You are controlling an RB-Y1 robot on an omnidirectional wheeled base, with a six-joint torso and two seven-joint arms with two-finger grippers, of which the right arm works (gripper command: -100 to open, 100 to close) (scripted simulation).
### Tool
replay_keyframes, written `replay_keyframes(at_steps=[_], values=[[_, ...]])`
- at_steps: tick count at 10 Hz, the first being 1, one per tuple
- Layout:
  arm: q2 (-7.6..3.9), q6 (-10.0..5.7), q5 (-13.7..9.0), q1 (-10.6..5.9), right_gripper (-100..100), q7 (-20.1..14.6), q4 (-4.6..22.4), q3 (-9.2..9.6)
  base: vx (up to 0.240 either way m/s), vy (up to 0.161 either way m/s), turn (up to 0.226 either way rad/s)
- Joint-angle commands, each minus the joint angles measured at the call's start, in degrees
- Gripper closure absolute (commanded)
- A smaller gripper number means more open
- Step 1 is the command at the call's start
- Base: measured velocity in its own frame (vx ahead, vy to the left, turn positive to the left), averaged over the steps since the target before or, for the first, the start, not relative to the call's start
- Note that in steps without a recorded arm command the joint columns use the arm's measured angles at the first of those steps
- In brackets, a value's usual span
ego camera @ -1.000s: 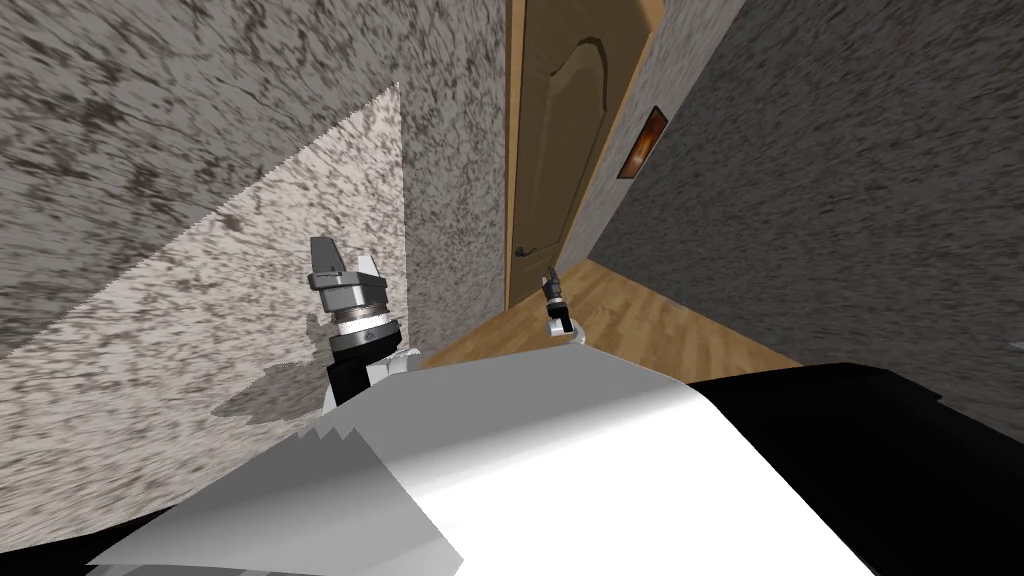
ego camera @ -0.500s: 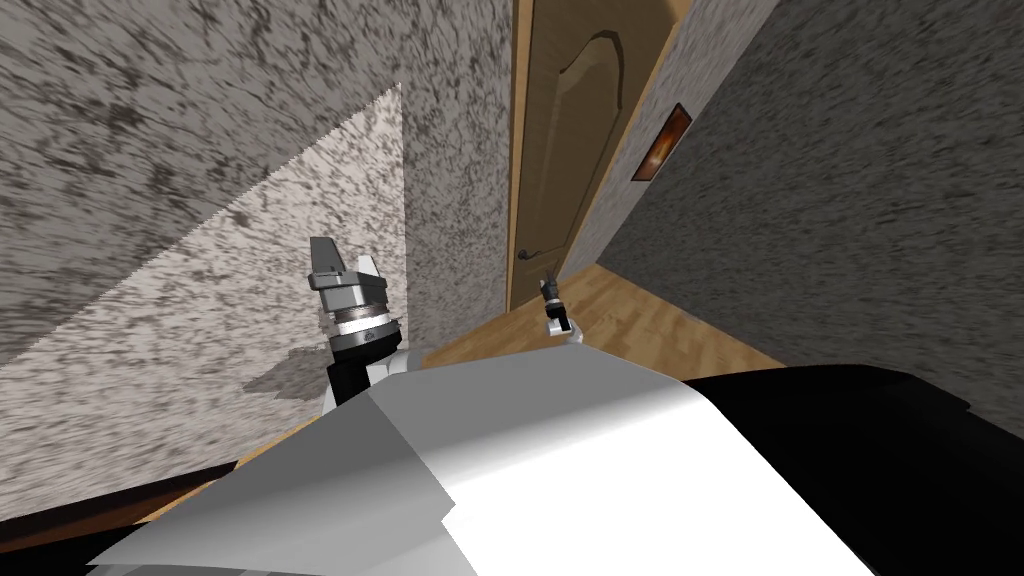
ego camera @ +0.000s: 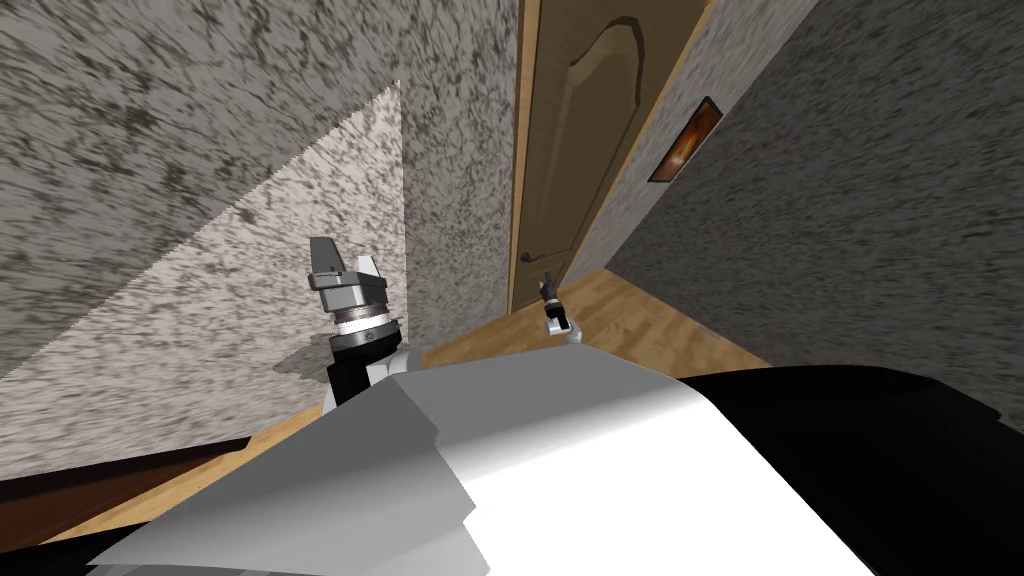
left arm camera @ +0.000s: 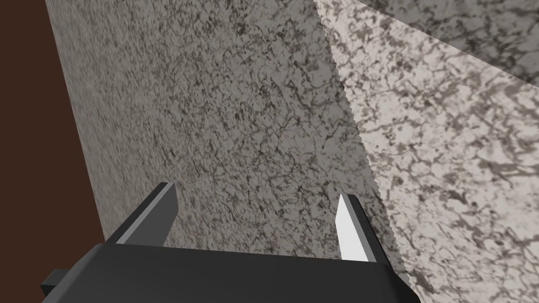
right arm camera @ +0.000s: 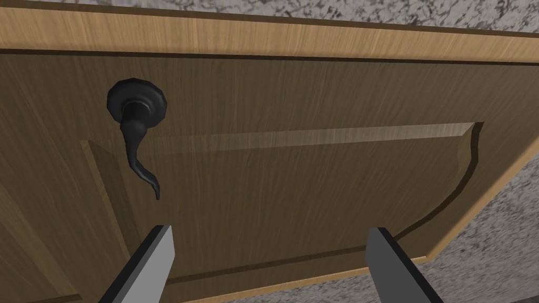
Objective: Pull the door open
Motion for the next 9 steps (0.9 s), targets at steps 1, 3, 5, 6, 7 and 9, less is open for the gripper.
replay_keyframes(at_steps=[1, 3, 5, 6, 7, 9], values=[[-0.03, -0.67, 0.0, -0.55, -100, -0.1, 1.6, 0.03, 0.03, -0.066, 0.032], [-0.33, -1.2, 0.1, -1.85, -100, -0.4, 4.6, 0.1, 0.03, -0.067, 0.105], [-0.61, -1.72, 0.2, -3.1, -100, -0.7, 7.5, 0.17, 0.034, -0.104, 0.128], [-0.75, -1.98, 0.2, -3.73, -100, -0.8, 8.9, 0.21, 0.032, -0.128, 0.139], [-0.89, -2.23, 0.2, -4.35, -100, -1.0, 10.4, 0.25, 0.034, -0.129, 0.129], [-1.15, -2.73, 0.3, -5.56, -100, -1.3, 13.2, 0.31, 0.041, -0.101, 0.129]])
